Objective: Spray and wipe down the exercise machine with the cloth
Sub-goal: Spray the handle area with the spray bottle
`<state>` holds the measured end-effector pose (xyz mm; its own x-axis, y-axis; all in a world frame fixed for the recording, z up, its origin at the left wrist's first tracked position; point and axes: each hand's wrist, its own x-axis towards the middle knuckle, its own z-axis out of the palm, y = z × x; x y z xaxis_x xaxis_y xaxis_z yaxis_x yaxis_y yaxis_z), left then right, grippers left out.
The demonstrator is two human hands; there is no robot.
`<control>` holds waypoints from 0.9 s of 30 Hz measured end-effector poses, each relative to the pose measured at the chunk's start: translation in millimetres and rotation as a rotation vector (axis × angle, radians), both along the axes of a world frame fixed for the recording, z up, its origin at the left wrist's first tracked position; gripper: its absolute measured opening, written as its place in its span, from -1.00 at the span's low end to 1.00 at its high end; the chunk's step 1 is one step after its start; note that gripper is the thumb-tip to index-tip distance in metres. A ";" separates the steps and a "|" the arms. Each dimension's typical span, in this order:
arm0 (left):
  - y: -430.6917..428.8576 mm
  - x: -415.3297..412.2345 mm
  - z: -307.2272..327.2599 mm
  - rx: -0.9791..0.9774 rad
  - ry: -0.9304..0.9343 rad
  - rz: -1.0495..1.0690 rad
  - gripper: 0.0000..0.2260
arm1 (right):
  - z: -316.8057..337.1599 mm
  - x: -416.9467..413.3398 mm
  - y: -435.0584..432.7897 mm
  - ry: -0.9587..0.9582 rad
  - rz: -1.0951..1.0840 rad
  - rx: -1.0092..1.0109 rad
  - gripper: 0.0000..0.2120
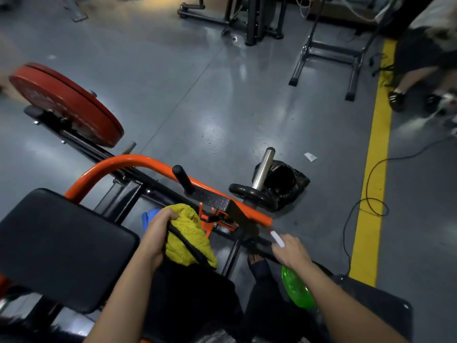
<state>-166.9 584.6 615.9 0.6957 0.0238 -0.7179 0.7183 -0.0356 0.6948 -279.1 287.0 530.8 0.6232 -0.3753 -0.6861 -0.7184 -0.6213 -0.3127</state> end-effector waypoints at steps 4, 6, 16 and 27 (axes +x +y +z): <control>-3.5 -8.7 14.9 -0.136 -0.024 0.072 -0.81 | 13.8 10.4 7.5 -0.212 -0.051 0.129 -0.87; -7.7 -10.1 24.6 -0.249 -0.097 0.135 -0.79 | 29.8 22.3 16.6 -0.325 -0.018 0.187 -0.91; -23.0 -12.3 46.4 0.087 -0.521 -0.434 -0.61 | 129.7 99.0 93.4 -0.834 0.076 0.459 -0.78; 20.0 -25.2 43.5 0.071 -0.535 -0.432 -0.60 | 139.1 108.0 182.6 -0.834 0.447 0.601 -0.75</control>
